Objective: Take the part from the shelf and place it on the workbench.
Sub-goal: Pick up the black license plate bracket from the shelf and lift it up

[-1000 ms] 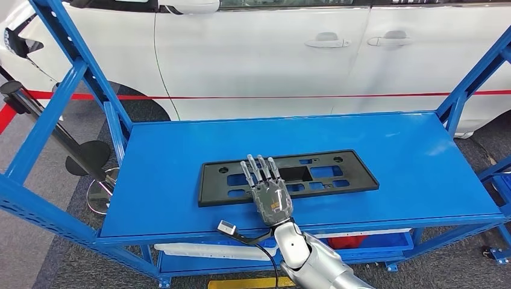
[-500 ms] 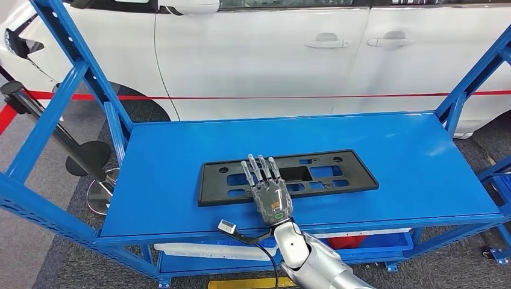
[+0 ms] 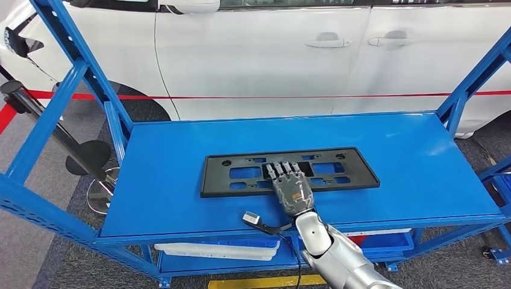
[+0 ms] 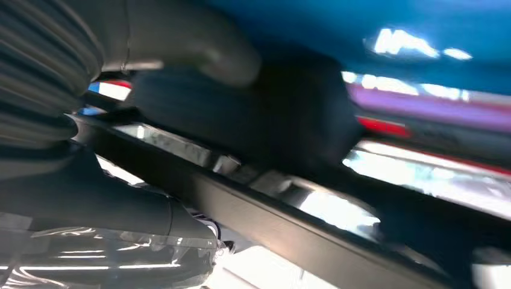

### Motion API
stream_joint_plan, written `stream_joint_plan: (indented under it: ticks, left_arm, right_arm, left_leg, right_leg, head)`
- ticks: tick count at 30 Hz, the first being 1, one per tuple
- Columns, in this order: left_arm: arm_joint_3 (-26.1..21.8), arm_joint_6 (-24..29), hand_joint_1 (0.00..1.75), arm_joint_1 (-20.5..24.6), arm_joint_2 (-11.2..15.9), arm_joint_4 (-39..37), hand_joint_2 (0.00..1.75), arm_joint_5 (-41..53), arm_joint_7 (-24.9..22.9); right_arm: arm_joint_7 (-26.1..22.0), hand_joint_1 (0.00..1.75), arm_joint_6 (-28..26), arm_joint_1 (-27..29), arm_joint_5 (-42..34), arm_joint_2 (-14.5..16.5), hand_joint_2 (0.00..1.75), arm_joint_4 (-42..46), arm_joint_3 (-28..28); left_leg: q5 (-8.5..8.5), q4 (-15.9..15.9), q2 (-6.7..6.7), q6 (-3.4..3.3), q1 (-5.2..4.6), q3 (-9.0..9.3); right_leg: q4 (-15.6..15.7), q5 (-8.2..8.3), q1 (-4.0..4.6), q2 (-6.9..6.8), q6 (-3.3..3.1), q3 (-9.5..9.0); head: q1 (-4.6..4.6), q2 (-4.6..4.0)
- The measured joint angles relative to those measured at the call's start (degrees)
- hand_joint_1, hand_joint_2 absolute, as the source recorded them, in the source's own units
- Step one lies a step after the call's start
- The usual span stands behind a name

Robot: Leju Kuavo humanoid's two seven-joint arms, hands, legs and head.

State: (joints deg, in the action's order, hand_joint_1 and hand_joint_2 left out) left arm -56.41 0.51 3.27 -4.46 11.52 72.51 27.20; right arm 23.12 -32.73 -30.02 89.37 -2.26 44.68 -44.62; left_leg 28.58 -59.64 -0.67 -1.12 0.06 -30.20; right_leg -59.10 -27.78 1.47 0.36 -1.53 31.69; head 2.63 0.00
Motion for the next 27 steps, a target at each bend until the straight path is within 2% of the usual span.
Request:
stream_joint_plan:
  ticks: [4,8,14,18,21,23,24,27]
  left_arm:
    - [-0.87,-0.49,0.0,-0.01,-0.01,0.0,0.0,-0.85,0.58]
    - [-1.68,-0.89,0.0,-0.02,-0.02,0.0,0.0,-1.14,0.86]
    - [-2.14,-1.27,0.0,0.05,-0.04,0.0,0.0,-1.11,1.13]
    - [-2.45,-0.65,0.0,0.1,-0.17,0.0,0.0,-1.05,1.03]
    - [-2.84,-0.41,0.0,0.12,-0.31,0.0,0.0,-0.96,0.74]
    - [-3.14,-0.37,0.0,0.14,-0.38,0.0,0.0,-0.9,0.62]
    - [-3.29,-0.4,0.0,0.14,-0.4,0.0,0.0,-0.93,0.63]
    - [-3.94,-0.66,0.0,0.1,-0.42,0.0,0.0,-1.41,1.17]
  right_arm:
    - [-2.29,1.75,0.17,3.54,-0.01,-1.75,1.75,5.69,3.62]
    - [-1.93,1.75,0.81,6.66,-0.01,-3.02,1.75,10.71,4.65]
    - [-2.01,1.75,2.87,7.84,-0.01,-4.26,1.75,13.8,5.63]
    - [-3.92,1.75,2.1,8.56,-0.02,-4.38,1.75,14.73,6.9]
    - [-7.58,1.75,-0.11,9.94,-0.76,-4.27,1.75,17.7,9.29]
    - [-12.37,1.75,-0.73,10.57,-5.46,-3.89,1.75,20.84,11.62]
    - [-15.81,1.75,-0.17,10.58,-10.77,-3.64,1.75,22.7,12.78]
    - [-26.31,1.75,5.74,8.57,-36.52,-3.26,1.75,29.04,15.26]
  left_leg:
    - [0.0,-0.03,-0.03,0.0,0.0,-0.31]
    - [0.0,-0.03,-0.05,0.0,0.01,-0.59]
    - [0.0,-0.01,-0.04,0.0,0.01,-0.79]
    - [0.0,-0.01,-0.05,0.0,0.01,-0.81]
    - [0.0,-0.01,-0.05,0.0,0.01,-0.9]
    - [0.0,-0.01,-0.05,0.0,0.01,-0.96]
    - [0.0,-0.01,-0.06,0.0,0.01,-0.99]
    - [-0.01,-0.01,-0.02,0.0,0.01,-0.97]
  right_leg:
    - [0.0,0.0,0.0,-0.02,0.01,0.31]
    - [0.0,0.0,0.0,-0.02,0.0,0.6]
    - [-0.01,0.0,0.01,-0.01,0.0,0.81]
    - [-0.01,-0.01,0.01,-0.01,0.0,0.82]
    - [-0.02,0.0,0.0,-0.01,0.0,0.88]
    - [-0.03,0.0,-0.01,-0.01,0.01,0.93]
    - [-0.03,0.0,-0.01,-0.01,0.01,0.95]
    - [-0.03,0.01,-0.01,0.05,0.0,0.97]
  head:
    - [0.0,0.0]
    - [0.01,0.0]
    - [0.02,0.0]
    - [0.01,0.0]
    - [0.0,0.0]
    - [0.01,0.0]
    - [0.01,0.0]
    - [0.01,0.0]
